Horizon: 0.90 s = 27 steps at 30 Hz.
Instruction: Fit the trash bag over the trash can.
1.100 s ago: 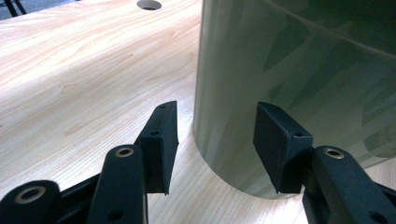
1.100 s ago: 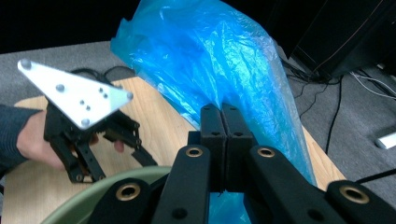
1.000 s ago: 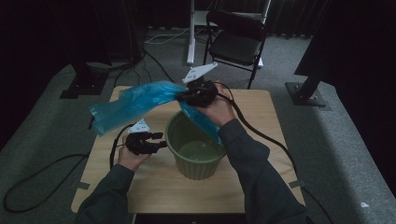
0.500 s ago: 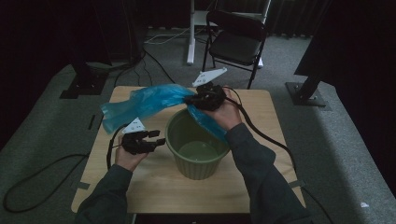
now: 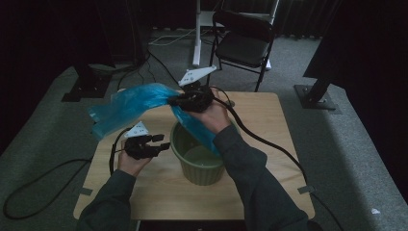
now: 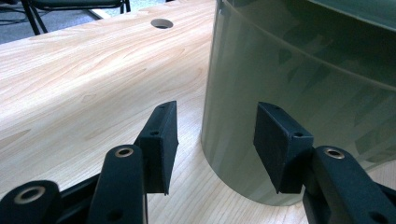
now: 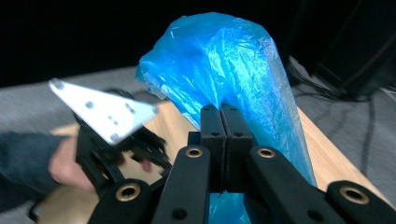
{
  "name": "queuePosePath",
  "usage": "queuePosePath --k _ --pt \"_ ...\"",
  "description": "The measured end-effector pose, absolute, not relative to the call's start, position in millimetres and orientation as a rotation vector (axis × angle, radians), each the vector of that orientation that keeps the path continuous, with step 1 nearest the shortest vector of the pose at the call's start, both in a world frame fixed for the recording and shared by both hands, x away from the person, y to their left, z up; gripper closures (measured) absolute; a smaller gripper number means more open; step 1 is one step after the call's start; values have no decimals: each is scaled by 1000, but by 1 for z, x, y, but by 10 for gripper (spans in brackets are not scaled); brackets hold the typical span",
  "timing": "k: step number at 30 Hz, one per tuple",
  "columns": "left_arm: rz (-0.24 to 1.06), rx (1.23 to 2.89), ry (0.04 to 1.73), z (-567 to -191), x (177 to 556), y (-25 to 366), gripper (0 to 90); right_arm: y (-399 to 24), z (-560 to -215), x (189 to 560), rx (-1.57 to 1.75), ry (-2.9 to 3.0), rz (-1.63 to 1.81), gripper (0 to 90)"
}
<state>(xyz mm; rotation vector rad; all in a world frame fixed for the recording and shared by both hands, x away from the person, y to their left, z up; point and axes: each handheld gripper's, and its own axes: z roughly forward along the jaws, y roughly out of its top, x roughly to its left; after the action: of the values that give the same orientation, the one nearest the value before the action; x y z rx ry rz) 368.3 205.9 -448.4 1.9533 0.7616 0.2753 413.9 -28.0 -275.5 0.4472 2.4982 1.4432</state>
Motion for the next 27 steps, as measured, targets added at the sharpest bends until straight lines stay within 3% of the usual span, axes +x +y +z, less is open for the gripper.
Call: queuePosePath --k 10,27 --pt "257 1934 781 -448 366 205 498 -49 -287 416 451 2479 1320 893" --pt "377 1897 759 -437 358 214 498 -102 -304 422 571 2466 1293 892"
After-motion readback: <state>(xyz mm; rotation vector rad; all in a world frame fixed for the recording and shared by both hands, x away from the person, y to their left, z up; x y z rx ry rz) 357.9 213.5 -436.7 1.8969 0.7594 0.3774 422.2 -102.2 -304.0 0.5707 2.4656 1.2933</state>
